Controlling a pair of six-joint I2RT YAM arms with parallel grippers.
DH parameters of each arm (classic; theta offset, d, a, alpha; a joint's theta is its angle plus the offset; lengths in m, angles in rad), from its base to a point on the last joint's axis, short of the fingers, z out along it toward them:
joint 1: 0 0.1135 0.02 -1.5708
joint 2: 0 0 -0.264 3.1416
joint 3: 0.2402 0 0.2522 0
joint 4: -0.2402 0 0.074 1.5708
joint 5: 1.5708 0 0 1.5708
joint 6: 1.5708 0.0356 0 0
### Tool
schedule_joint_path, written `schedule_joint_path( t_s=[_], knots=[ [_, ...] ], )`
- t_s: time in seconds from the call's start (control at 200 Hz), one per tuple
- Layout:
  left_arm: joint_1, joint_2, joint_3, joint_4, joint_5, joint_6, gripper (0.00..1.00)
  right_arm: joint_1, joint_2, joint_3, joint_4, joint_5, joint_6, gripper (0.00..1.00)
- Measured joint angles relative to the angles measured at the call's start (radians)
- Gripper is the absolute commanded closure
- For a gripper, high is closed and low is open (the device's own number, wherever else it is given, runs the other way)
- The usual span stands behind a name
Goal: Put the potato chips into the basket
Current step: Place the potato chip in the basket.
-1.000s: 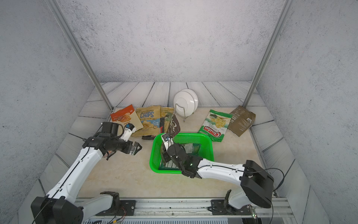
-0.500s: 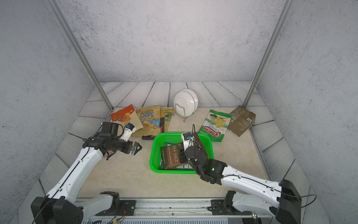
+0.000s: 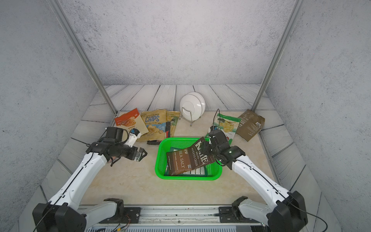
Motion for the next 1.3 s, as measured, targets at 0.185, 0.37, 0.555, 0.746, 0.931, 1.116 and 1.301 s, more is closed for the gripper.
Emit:
schedule_joint_path(
  t_s=[0.185, 0.37, 0.555, 0.746, 0.931, 1.116, 1.301],
  knots=[
    [0.000, 0.003, 0.000, 0.000, 0.000, 0.000, 0.01, -0.096, 0.116, 0.031, -0.057, -0.116, -0.040, 0.35],
    [0.000, 0.003, -0.014, -0.001, 0.000, 0.002, 0.01, -0.150, 0.187, 0.060, -0.085, -0.188, -0.086, 0.35],
    [0.000, 0.003, -0.017, -0.001, 0.002, 0.004, 0.01, -0.195, 0.240, 0.087, -0.097, -0.256, -0.122, 0.36],
    [0.000, 0.003, -0.017, -0.001, 0.014, 0.005, 0.01, -0.210, 0.274, 0.129, -0.104, -0.296, -0.146, 0.36],
    [0.000, 0.008, -0.017, -0.002, 0.019, 0.005, 0.01, -0.222, 0.314, 0.164, -0.104, -0.323, -0.163, 0.37],
    [0.000, 0.008, -0.017, -0.001, 0.020, 0.005, 0.01, -0.227, 0.380, 0.190, -0.092, -0.418, -0.173, 0.44],
    [0.000, 0.008, -0.017, -0.002, 0.020, 0.007, 0.01, -0.227, 0.414, 0.193, -0.070, -0.465, -0.175, 0.75]
  ],
)
